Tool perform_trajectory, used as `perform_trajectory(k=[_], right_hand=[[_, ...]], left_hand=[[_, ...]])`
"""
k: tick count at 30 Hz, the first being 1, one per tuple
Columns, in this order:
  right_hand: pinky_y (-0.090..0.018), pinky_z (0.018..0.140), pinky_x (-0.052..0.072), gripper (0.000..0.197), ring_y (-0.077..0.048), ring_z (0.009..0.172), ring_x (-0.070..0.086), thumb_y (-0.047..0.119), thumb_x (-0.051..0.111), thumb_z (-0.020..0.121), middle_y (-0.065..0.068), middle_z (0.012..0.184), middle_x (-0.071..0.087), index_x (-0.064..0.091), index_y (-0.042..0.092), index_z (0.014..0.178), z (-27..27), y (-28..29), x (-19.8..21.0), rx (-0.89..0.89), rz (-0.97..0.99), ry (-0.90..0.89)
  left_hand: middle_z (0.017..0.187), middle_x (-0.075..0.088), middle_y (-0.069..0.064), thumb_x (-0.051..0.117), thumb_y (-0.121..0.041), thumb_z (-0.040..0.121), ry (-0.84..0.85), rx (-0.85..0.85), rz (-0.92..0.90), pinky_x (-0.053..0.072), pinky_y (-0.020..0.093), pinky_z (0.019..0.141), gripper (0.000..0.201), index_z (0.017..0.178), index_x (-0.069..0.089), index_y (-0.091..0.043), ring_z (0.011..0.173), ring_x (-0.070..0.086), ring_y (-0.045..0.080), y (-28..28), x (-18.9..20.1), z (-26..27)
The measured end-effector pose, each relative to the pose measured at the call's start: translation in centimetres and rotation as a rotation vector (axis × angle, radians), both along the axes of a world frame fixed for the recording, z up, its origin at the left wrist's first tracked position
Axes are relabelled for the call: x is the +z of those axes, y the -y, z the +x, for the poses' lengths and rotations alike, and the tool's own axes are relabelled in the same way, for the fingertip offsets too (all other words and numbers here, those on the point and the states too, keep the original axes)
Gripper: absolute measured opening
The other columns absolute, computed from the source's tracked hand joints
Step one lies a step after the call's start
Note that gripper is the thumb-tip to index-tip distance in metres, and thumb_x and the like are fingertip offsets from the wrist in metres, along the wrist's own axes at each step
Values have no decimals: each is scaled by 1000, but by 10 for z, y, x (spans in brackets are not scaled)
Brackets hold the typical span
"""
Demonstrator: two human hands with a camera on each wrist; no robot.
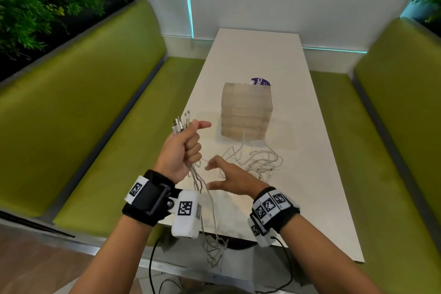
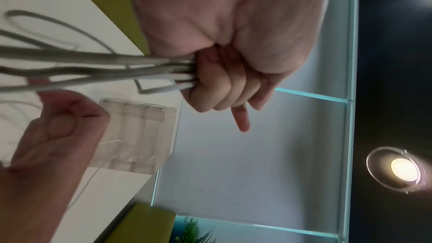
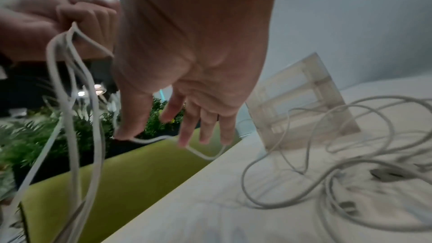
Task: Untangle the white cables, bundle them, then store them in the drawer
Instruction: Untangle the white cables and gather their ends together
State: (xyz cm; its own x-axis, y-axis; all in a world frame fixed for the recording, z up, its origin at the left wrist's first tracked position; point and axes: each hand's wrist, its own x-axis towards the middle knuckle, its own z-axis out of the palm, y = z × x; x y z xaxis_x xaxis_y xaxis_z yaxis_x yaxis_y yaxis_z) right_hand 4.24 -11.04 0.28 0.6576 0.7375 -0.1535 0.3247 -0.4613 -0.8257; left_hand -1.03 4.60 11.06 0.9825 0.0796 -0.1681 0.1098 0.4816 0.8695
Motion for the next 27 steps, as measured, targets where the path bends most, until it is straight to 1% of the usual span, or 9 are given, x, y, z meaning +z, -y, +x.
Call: perform_trajectory(k=[3,7,11,14,16,18,22,24,27], right_hand=[[-23,108,28,73,-5,132,32,23,71,84,1,149,35,30,21,143,-8,-14,16,51,154,37],[-29,104,37,36,-6,116,45,13,65,88,5,129,48,54,7,122,-12,-29,21,121,232,59],[-18,84,42,10,16,91,53,19,52,97,17,103,62,56,11,99,-5,-12,22,-27,208,-87],[-19,80,44,16,6,89,60,25,50,96,5,92,75,51,10,90,5,10,16,-49,47,-34],[-29,84,46,13,-2,86,63,33,52,94,5,81,74,54,21,88,10,29,11,19,-109,-5],[-30,85,46,17,-4,85,62,35,53,94,6,83,73,59,21,88,14,48,10,48,-159,-17],[-33,81,51,25,-17,79,69,21,48,98,-6,81,71,65,6,88,15,62,33,-185,146,-110],[-25,65,53,25,-22,63,64,14,47,99,-10,71,64,64,1,86,14,53,51,-318,341,-170],[-23,48,45,25,-17,44,52,19,51,97,-11,64,61,65,3,83,15,35,72,-430,348,-88]], left_hand=[[43,21,-12,41,-27,100,-11,8,-47,11,18,35,30,93,62,-6,45,5,9,0,1,2],[46,17,-11,40,-28,100,-18,-7,-72,9,19,35,31,90,62,-7,45,5,9,4,3,2],[45,18,-12,40,-29,101,-20,7,-42,9,18,35,32,87,60,-9,46,4,9,-1,4,2],[47,16,-11,40,-29,100,-8,54,-37,9,18,35,31,86,60,-10,46,4,10,-12,1,3],[46,18,-12,41,-29,100,-1,96,-21,9,19,37,31,86,61,-10,45,5,9,-21,-2,5],[47,20,-11,43,-29,100,-3,138,25,9,21,39,30,88,63,-10,42,10,6,-31,-6,6],[51,21,-10,45,-30,100,-60,83,206,12,19,38,30,97,65,-8,40,16,4,-26,-21,9],[54,20,-10,49,-36,96,-73,-11,339,14,20,37,34,104,67,-8,42,16,5,-9,-28,8],[57,24,-9,62,-43,85,-58,-118,478,17,21,39,36,106,69,-14,45,19,9,19,-35,8]])
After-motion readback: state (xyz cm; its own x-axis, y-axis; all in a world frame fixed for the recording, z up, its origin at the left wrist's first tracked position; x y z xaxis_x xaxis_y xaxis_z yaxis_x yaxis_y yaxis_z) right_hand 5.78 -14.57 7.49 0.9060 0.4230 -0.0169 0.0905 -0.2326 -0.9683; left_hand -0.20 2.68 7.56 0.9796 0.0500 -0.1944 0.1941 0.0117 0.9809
